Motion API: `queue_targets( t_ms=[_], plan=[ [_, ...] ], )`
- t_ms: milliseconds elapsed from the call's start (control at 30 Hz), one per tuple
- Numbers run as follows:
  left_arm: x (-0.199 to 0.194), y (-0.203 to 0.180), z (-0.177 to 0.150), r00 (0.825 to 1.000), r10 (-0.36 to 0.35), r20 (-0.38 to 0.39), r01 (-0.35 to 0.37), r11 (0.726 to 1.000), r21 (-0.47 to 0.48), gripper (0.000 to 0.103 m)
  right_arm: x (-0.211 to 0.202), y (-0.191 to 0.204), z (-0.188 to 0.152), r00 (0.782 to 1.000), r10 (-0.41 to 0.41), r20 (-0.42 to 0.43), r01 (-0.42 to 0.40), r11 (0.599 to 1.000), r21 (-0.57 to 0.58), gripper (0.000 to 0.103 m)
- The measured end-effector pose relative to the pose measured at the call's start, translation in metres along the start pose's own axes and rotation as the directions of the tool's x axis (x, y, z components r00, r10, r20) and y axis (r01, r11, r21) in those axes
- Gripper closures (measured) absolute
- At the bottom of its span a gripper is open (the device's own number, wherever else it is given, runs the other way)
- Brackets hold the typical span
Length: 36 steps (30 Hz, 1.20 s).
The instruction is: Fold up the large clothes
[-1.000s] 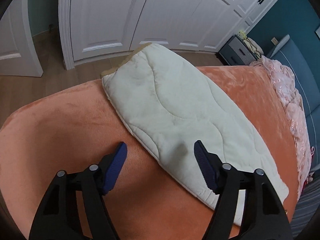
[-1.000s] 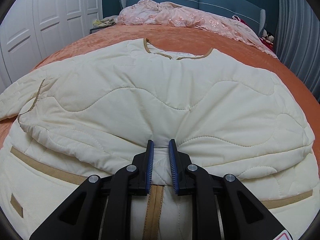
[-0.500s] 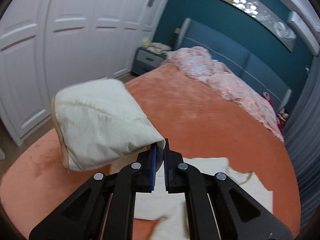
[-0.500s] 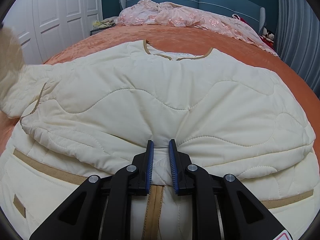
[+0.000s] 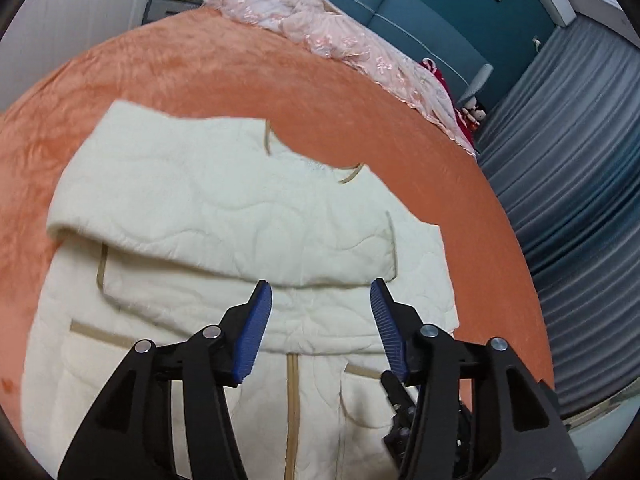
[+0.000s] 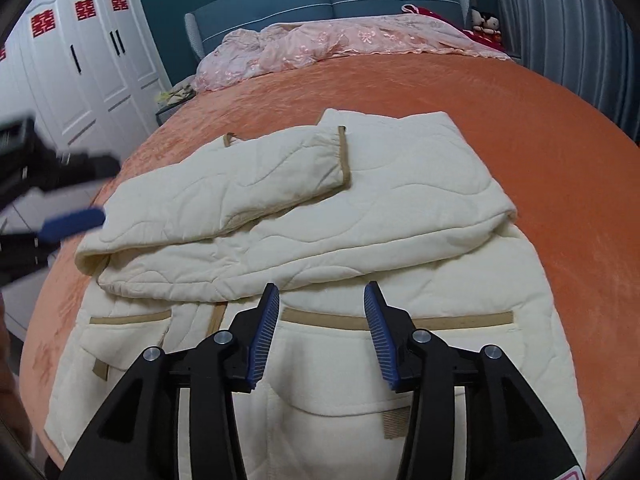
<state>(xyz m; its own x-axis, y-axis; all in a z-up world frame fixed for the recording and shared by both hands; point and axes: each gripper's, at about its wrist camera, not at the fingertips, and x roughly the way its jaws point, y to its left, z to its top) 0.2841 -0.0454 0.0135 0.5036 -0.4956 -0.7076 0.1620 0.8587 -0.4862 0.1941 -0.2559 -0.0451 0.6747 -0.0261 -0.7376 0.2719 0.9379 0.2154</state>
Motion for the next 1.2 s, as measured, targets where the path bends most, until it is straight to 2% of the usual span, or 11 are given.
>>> queue_targets(
  t_ms=[133,367,533,667,800,867,900,933,967,1133,1200],
  plan=[
    [-0.012,0.059,-0.008,0.998,0.053,0.017,-0.048,0.977,-0.207,0.053,0.011,-0.016,0.018,0.999,0.047,-0.012,-0.045,0.994,0.101,0.057],
    [-0.031,0.158,0.011,0.990,0.115,0.077,-0.064,0.876,-0.479,0.053,0.049,-0.012,0.058,0.993,0.114,-0.022,-0.106,0.967,0.230,0.056],
    [-0.018,0.197,0.011,0.995,0.063,0.082,0.000,0.795,-0.607,0.054,0.082,-0.003,0.079,0.987,0.153,-0.051,-0.132,0.947,0.292,0.056],
    [-0.014,0.212,0.001,0.992,-0.038,0.122,0.114,0.699,-0.706,0.054,0.100,-0.003,0.082,0.979,0.190,-0.078,-0.151,0.922,0.356,0.056],
    [-0.013,0.227,0.000,0.988,-0.045,0.148,0.142,0.646,-0.750,0.054,0.110,-0.006,0.084,0.977,0.202,-0.074,-0.155,0.901,0.405,0.055],
    [-0.015,0.233,0.003,0.988,-0.018,0.155,0.131,0.636,-0.761,0.054,0.113,-0.007,0.087,0.977,0.201,-0.068,-0.156,0.896,0.417,0.059],
    [-0.016,0.235,0.006,0.988,-0.003,0.156,0.123,0.632,-0.765,0.055,0.114,-0.006,0.089,0.978,0.200,-0.063,-0.157,0.897,0.413,0.070],
    [-0.016,0.237,0.008,0.988,0.008,0.157,0.117,0.629,-0.769,0.055,0.113,-0.005,0.093,0.980,0.190,-0.055,-0.153,0.905,0.397,0.090],
    [-0.015,0.238,0.011,0.989,0.018,0.150,0.105,0.631,-0.769,0.055,0.111,-0.003,0.097,0.983,0.176,-0.043,-0.148,0.915,0.375,0.100],
    [-0.003,0.229,0.022,0.995,0.031,0.097,0.051,0.678,-0.733,0.055,0.070,-0.005,0.121,0.992,0.102,0.076,-0.119,0.956,0.267,0.102],
    [0.001,0.224,0.024,0.996,0.028,0.087,0.044,0.690,-0.722,0.055,0.061,-0.012,0.123,0.991,0.113,0.070,-0.127,0.958,0.255,0.102]
  ],
)
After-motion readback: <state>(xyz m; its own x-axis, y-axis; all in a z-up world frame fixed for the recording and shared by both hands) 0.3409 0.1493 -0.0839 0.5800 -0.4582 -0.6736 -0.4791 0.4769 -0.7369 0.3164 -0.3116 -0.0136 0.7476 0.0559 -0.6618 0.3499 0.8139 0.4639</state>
